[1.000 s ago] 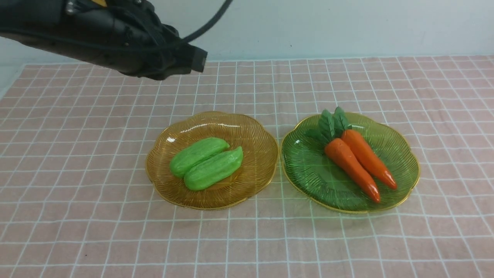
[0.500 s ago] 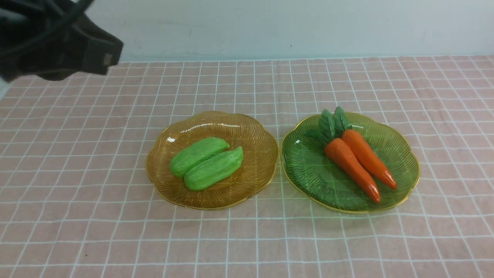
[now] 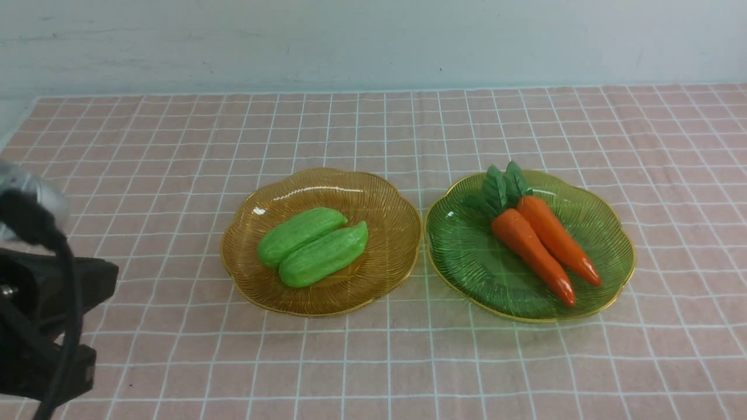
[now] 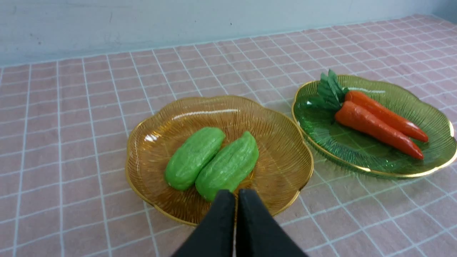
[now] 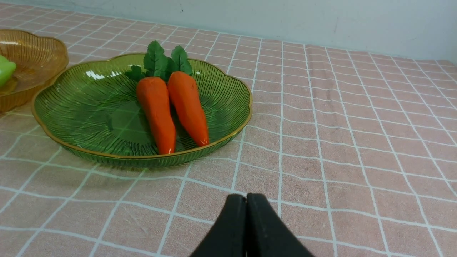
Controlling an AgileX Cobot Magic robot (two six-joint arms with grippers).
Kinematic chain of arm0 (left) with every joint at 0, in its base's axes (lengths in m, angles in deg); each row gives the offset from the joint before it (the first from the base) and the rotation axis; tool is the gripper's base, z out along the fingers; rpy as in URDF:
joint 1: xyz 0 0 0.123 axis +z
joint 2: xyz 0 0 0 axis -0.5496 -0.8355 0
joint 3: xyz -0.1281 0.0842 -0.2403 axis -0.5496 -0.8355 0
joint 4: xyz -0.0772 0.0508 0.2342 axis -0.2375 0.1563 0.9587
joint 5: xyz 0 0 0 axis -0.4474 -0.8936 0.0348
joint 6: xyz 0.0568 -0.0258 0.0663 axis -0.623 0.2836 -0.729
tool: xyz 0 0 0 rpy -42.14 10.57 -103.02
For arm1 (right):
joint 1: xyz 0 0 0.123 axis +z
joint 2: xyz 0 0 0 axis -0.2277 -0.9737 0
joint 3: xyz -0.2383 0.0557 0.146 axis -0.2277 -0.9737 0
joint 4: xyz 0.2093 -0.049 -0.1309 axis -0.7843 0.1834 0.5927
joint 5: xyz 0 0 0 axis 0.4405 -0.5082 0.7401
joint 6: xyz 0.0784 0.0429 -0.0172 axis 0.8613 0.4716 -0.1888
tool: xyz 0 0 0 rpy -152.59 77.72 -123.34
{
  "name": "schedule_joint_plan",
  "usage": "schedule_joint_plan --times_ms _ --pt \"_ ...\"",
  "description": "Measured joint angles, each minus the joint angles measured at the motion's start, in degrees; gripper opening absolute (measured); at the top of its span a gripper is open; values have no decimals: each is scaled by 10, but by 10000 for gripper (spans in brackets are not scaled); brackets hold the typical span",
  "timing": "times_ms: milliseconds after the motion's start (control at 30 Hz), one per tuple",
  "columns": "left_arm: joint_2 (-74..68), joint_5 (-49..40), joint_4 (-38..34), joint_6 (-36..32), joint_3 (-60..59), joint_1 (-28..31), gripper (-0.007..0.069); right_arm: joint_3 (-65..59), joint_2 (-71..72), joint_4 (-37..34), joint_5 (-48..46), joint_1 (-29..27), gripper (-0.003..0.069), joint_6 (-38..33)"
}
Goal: Put different types of vegetables on the plate.
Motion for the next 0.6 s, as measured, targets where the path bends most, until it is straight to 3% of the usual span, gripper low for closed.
schedule_joint_plan --times_ms 467,600 --pt "2 -61 12 -14 -16 1 -3 0 0 0 0 0 -17 0" --pt "71 -60 29 11 -44 36 -3 0 0 0 0 0 -17 0"
